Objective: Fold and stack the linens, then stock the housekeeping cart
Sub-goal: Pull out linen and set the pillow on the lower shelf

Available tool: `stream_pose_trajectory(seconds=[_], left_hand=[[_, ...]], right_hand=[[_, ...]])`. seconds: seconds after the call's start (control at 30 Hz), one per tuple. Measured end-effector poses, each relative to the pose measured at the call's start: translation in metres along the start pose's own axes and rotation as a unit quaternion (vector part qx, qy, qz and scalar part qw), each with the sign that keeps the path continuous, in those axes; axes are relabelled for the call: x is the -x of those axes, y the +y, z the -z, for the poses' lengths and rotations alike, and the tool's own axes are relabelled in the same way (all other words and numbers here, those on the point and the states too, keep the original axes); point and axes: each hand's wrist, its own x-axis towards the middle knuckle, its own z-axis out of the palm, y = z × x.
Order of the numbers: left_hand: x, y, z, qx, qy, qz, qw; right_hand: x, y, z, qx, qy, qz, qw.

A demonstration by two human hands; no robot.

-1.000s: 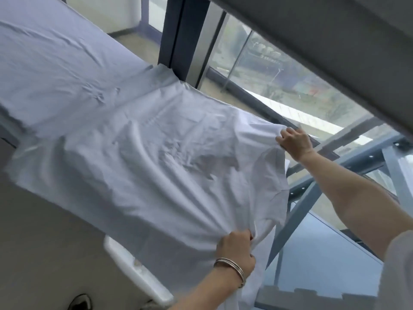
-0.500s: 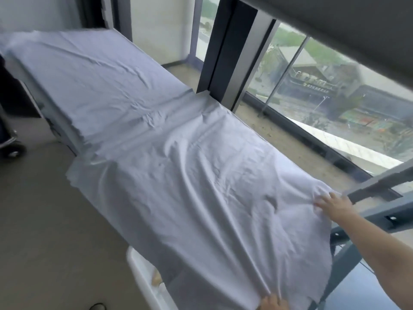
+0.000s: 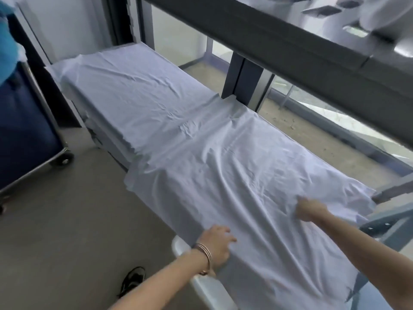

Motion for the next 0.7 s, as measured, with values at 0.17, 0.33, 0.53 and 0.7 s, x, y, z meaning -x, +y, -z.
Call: stream_pose_trajectory(seconds=[0.17, 0.33, 0.53, 0.7], left_hand=[[0.007, -0.164, 0.113, 0.046, 0.214, 0.237, 0.947], [-0.015, -0.261, 0.164, 0.188, 0.191, 0.337, 0.903], [-0.018, -0.296, 0.17, 0.271, 0.076, 0.321, 0.904], [0.002, -0.277, 0.215, 0.145, -0.021, 0.206, 0.967]], right_hand=[[0.023, -0.124, 0.057, -0.039, 0.107, 0.192, 0.975], [0.014, -0.242, 0.111, -0.05, 0.16, 0.332, 0.928], [-0.014, -0.329, 0.185, 0.041, 0.268, 0.367, 0.89], [-0.029, -0.376, 0.24, 0.217, 0.252, 0.401, 0.853]])
